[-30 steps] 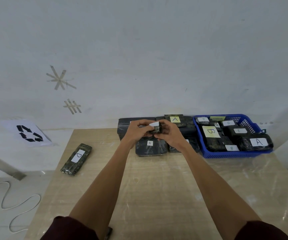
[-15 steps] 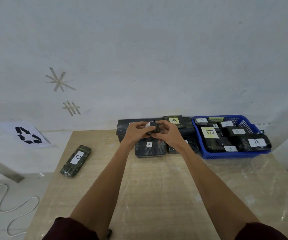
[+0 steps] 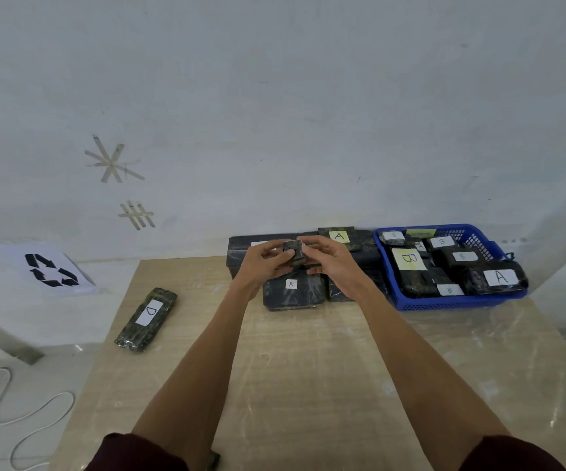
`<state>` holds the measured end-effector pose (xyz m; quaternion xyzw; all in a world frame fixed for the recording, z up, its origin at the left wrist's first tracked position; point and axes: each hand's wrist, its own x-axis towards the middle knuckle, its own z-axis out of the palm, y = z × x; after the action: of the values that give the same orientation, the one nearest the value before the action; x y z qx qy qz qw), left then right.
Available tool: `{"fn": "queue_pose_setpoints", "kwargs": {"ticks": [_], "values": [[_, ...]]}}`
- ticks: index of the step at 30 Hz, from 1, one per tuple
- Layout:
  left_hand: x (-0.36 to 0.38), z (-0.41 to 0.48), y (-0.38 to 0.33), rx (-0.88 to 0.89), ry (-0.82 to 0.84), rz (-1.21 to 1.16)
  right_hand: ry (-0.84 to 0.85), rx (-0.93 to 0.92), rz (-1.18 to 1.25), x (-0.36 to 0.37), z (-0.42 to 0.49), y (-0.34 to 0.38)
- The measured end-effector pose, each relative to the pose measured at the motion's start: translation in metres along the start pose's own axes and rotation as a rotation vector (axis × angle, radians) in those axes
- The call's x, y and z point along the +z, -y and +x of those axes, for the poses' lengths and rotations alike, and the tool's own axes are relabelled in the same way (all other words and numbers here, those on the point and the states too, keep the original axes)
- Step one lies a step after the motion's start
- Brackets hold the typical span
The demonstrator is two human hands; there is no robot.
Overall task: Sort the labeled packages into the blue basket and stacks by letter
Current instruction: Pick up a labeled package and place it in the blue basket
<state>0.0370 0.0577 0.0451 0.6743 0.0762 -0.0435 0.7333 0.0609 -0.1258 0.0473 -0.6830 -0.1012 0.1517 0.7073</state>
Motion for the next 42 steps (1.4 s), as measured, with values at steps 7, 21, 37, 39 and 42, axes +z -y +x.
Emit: {"fn": "queue_pose_setpoints", "kwargs": {"ticks": [7,21,37,39,42], "values": [[0.001,0.002,-0.007,-0.011,0.026,-0.014,-0.062,-0.013,-0.019,0.003,0.002,-0.005],[0.002,0.003,-0.006,-0.041,0.058,-0.043,-0.073,-0.004,0.021,0.011,-0.001,-0.002],[-0.001,-0.002,-0.006,0.119,0.020,0.060,-0.196,0.013,0.213,0.012,0.003,-0.009],[-0.002,-0.003,-0.007,0.131,0.017,0.070,-0.187,0.011,0.259,0.013,0.002,-0.011],[-0.003,-0.002,-0.005,0.124,0.013,0.051,-0.197,-0.023,0.212,0.014,0.000,-0.014]]}}
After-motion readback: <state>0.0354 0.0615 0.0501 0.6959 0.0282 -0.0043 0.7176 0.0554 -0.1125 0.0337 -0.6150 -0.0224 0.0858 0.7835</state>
